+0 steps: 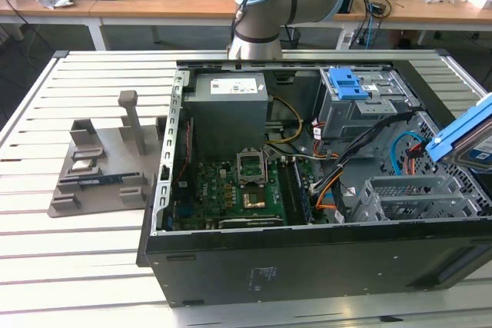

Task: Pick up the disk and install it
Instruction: 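Pick up the disk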

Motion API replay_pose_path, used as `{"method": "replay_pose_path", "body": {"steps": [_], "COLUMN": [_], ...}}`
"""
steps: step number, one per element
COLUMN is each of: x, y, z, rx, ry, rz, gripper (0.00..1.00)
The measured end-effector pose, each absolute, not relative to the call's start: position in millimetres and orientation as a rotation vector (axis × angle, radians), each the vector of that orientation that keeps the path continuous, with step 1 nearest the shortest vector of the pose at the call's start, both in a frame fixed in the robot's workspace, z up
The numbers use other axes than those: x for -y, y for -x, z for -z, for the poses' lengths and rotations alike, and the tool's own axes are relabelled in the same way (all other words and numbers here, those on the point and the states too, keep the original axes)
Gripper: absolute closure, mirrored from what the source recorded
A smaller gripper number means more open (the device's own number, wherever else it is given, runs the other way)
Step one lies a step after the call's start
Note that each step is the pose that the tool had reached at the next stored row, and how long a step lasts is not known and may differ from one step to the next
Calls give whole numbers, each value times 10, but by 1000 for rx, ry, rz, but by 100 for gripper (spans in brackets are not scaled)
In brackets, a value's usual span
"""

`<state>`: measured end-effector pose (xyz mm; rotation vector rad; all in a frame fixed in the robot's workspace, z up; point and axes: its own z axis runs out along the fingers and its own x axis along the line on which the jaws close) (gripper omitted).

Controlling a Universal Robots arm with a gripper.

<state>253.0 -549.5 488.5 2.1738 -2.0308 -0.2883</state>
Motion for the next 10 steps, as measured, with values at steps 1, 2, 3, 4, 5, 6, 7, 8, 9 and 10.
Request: {"method": "replay_pose_path", "body": {"steps": [1, 2, 3, 4, 5, 6, 7, 8, 9, 10], "x": [5500, 5501, 5501, 5501, 5501, 5501, 5501, 5501, 5501, 5502], "y": [-2542, -2542, -2542, -2543, -2544, -2551, -2562, -2577, -2583, -2583], "z": [-4879, -4879, -4878, -4873, -4869, -4861, -4847, -4838, -4832, -4824], "rx": [2034, 2039, 2046, 2073, 2086, 2092, 2097, 2100, 2101, 2102], "ry": [-2169, -2164, -2155, -2127, -2115, -2110, -2105, -2101, -2099, -2098], "rz": [289, 288, 286, 282, 283, 285, 287, 288, 289, 289], "gripper": [63, 63, 63, 63, 63, 63, 63, 63, 63, 63]}}
